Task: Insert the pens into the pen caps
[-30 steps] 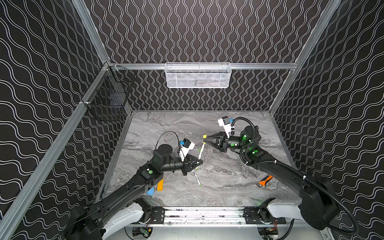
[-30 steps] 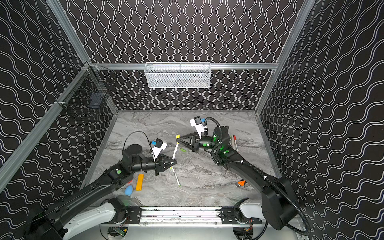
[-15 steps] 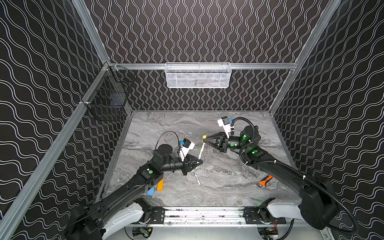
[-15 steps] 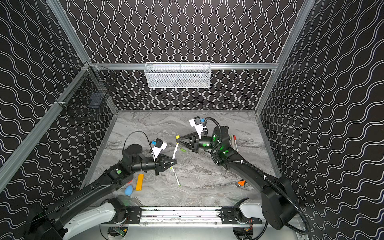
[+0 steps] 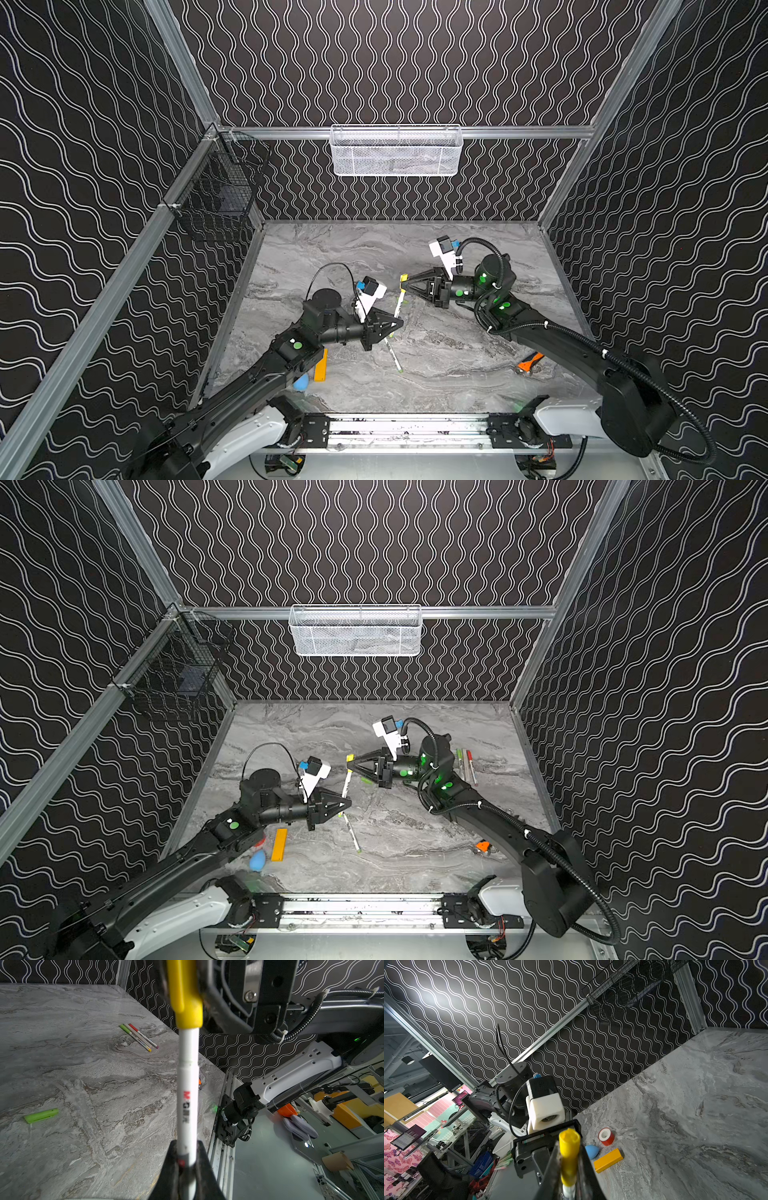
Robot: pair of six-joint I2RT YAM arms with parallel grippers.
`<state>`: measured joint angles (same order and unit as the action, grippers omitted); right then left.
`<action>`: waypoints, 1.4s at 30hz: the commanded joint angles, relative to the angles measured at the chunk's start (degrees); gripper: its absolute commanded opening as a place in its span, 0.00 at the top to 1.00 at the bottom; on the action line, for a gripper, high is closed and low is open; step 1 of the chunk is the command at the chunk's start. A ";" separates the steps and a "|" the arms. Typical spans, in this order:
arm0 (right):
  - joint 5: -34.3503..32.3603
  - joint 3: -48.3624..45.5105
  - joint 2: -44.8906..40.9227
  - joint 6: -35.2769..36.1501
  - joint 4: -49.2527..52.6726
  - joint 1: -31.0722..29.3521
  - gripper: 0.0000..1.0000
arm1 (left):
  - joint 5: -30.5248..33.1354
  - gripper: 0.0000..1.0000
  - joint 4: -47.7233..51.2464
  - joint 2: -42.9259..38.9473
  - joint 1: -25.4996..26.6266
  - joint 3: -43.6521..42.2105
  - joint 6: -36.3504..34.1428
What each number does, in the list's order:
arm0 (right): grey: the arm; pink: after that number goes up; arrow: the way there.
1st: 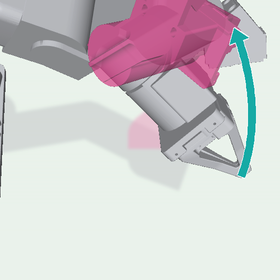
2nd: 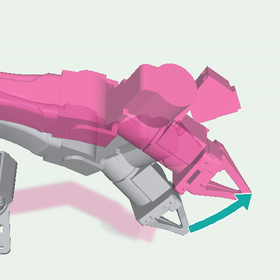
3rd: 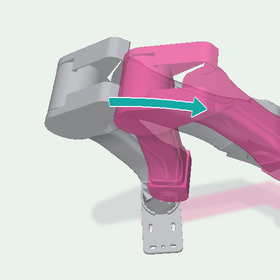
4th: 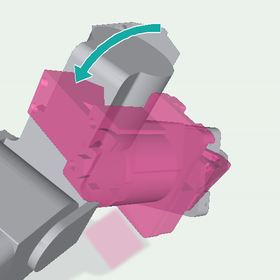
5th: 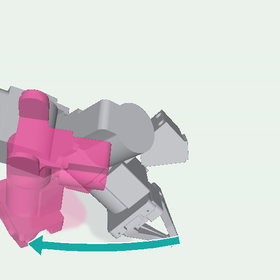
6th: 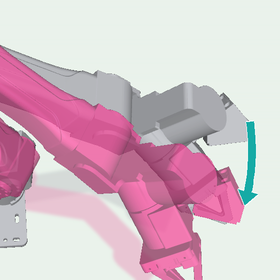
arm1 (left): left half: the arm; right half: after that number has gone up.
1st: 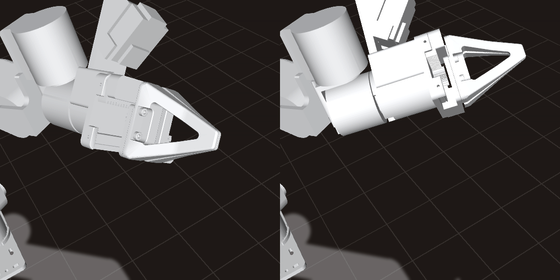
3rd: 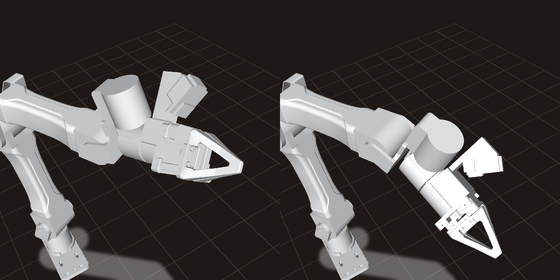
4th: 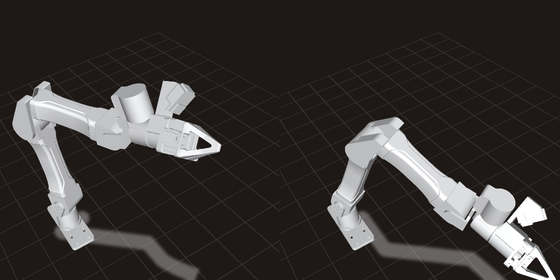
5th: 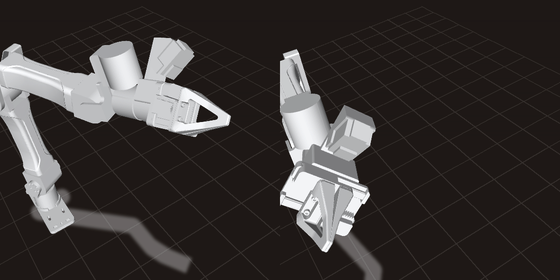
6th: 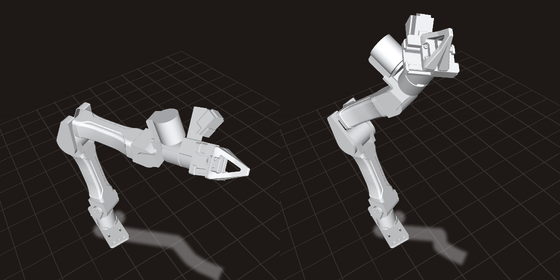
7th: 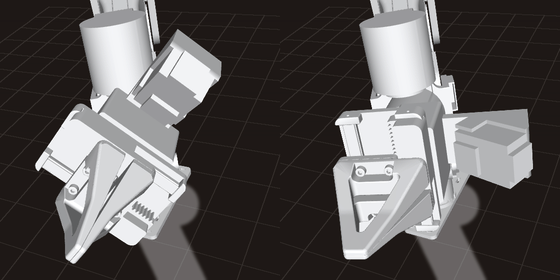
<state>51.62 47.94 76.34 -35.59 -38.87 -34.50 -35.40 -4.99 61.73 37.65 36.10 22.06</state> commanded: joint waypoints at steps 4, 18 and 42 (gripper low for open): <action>-1.26 -4.27 0.12 -6.05 -8.72 -1.67 0.87 | 1.23 1.00 -5.44 -0.16 -0.60 0.41 -0.44; -5.31 -7.84 0.11 -6.48 -2.53 -7.34 1.00 | 4.09 1.00 -10.10 -1.69 -1.41 3.83 -2.72; -8.87 -6.37 -4.79 -3.61 9.83 -5.35 1.00 | -1.76 0.70 -3.18 0.48 -2.89 13.12 -5.04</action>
<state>39.92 41.36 71.31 -37.08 -42.39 -40.99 -39.77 9.87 62.74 35.09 47.97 19.05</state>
